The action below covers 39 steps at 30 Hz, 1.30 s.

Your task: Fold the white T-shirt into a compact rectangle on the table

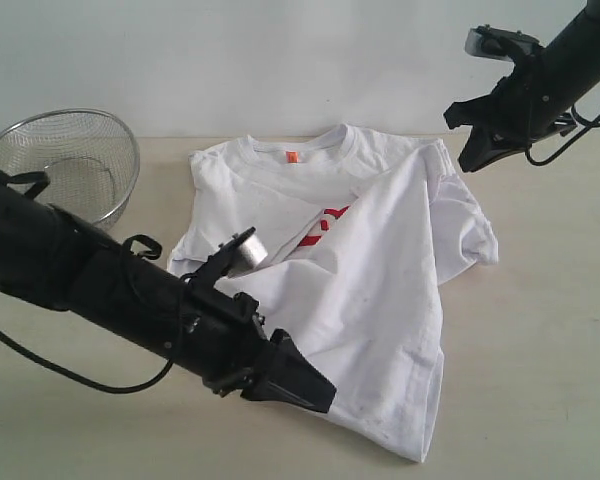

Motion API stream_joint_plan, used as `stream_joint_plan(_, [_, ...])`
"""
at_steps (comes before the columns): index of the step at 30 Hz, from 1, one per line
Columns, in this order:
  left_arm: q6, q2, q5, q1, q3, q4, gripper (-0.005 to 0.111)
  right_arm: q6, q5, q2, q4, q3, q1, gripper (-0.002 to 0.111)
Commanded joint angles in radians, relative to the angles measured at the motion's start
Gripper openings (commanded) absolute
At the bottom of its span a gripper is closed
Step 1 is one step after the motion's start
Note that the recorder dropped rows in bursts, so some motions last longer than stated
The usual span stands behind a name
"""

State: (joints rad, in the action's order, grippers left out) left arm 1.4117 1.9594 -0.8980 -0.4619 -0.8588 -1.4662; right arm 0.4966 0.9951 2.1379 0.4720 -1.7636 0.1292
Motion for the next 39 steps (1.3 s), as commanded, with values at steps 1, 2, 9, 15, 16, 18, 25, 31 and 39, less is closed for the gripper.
stream_joint_plan(1, [0.07, 0.001, 0.02, -0.041, -0.083, 0.148, 0.046, 0.01, -0.017, -0.011, -0.007, -0.005, 0.0, 0.001])
stream_joint_plan(2, [0.07, 0.001, 0.048, -0.065, -0.108, 0.203, 0.045, 0.01, -0.02, -0.011, -0.007, -0.005, 0.0, 0.001])
stream_joint_plan(9, [0.051, 0.001, 0.274, -0.225, -0.238, 0.51, 0.044, 0.01, -0.02, -0.011, -0.007, -0.005, 0.0, 0.001])
stream_joint_plan(15, [0.039, 0.002, 0.355, -0.268, -0.253, 0.606, 0.057, 0.01, -0.044, -0.011, -0.007, -0.005, 0.0, 0.001])
stream_joint_plan(16, [0.039, 0.002, 0.369, -0.275, -0.253, 0.608, 0.06, 0.01, -0.045, -0.011, -0.007, -0.005, 0.0, 0.001])
stream_joint_plan(18, [0.039, 0.002, 0.379, -0.294, -0.253, 0.606, 0.068, 0.01, -0.048, -0.011, -0.007, -0.005, 0.0, 0.001])
stream_joint_plan(25, [0.039, 0.003, 0.382, -0.361, -0.253, 0.618, 0.07, 0.01, -0.052, -0.011, -0.007, -0.005, 0.0, 0.001])
stream_joint_plan(31, [0.039, 0.03, 0.421, -0.386, -0.253, 0.618, 0.07, 0.01, -0.052, -0.011, -0.007, -0.005, 0.0, 0.001])
stream_joint_plan(39, [0.039, 0.074, 0.488, -0.426, -0.253, 0.618, 0.062, 0.01, -0.052, -0.011, -0.007, -0.005, 0.0, 0.001])
